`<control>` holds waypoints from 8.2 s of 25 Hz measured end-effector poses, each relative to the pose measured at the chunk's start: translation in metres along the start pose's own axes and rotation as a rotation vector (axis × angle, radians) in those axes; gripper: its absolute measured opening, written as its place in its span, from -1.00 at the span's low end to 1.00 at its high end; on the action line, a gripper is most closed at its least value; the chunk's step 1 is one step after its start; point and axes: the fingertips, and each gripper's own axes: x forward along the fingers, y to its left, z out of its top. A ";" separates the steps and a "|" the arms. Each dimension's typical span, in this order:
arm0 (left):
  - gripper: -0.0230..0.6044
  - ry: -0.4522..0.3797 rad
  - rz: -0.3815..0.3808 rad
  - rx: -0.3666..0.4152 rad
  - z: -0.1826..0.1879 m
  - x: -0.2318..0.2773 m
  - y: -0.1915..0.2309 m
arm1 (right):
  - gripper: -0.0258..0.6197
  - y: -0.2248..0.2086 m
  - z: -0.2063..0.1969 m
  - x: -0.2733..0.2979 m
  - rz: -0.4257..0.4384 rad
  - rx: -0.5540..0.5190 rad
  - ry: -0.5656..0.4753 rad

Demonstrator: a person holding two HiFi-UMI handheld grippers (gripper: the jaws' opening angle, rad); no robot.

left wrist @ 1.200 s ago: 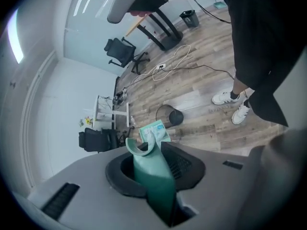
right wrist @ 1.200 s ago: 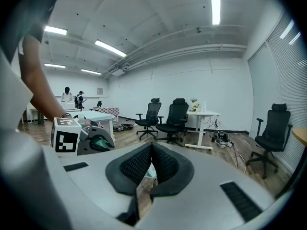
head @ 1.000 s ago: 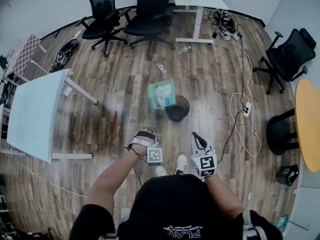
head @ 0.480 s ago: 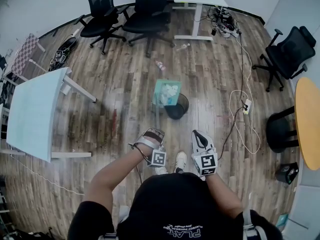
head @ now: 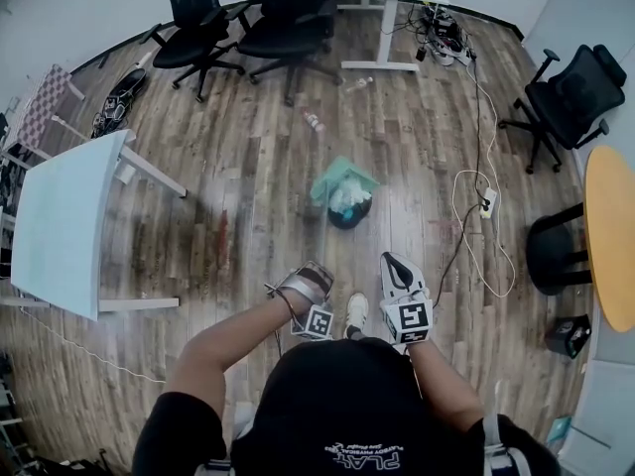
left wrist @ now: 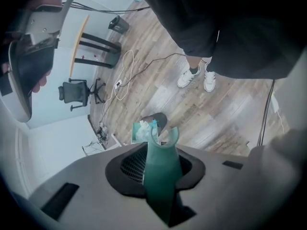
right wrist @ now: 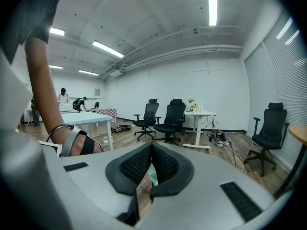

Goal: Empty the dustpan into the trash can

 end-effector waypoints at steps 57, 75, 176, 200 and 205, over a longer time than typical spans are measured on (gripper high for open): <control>-0.49 -0.019 -0.055 0.083 0.005 0.012 -0.010 | -0.85 0.001 -0.008 0.008 0.023 0.012 0.007; -0.62 -0.086 0.074 -0.922 -0.064 -0.011 0.061 | -0.85 0.002 -0.001 0.002 0.036 -0.009 -0.010; -0.25 0.063 -0.134 -2.415 -0.242 0.156 -0.107 | -0.85 0.042 -0.065 0.229 0.234 0.007 0.202; -0.84 -0.378 0.562 -2.299 -0.148 -0.119 0.090 | -0.85 0.002 0.028 0.033 0.232 -0.061 -0.112; -0.85 -0.405 0.681 -2.200 -0.128 -0.170 0.118 | -0.85 0.000 0.055 -0.002 0.221 -0.076 -0.174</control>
